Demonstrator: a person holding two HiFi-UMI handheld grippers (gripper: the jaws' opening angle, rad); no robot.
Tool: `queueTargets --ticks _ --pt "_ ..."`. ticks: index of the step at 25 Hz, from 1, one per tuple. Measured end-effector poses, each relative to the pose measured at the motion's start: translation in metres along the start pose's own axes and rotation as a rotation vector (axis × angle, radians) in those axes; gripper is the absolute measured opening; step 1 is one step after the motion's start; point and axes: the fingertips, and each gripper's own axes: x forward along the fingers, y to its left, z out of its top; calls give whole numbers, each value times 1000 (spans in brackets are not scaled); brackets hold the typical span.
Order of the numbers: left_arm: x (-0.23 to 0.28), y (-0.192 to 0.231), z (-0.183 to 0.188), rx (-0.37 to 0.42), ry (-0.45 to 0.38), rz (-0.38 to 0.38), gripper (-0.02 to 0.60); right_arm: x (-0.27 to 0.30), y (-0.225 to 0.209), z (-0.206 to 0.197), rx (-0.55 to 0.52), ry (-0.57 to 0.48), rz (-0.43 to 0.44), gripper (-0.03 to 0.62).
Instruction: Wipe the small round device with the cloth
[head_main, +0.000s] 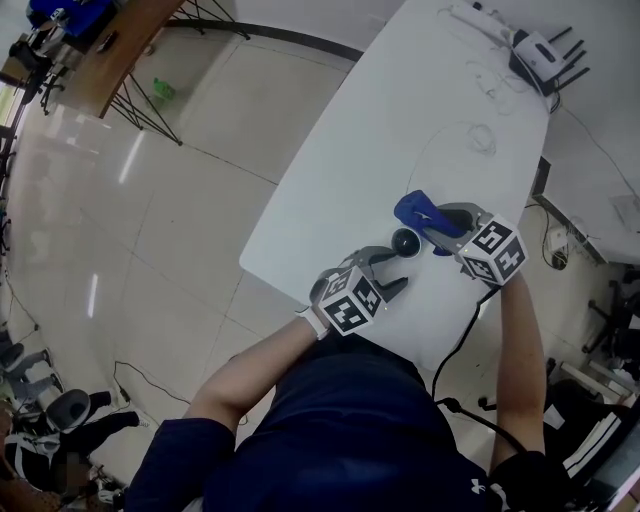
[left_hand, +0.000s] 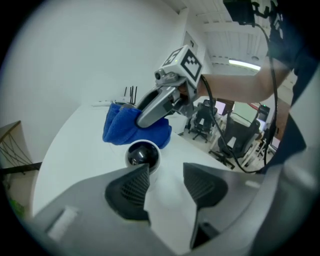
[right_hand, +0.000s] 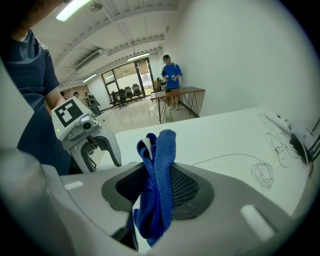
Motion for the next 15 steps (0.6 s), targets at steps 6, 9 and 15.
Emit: queueTargets --ticks 6,9,15 --pt "6 -3 -4 -9 12 -20 212 32 -15 -32 39 84 49 144" --pt "5 -2 -8 -26 16 -26 212 50 -20 -47 77 115 54 144" --pt "-7 4 -18 -95 3 -8 212 53 -24 -55 159 88 -15 144"
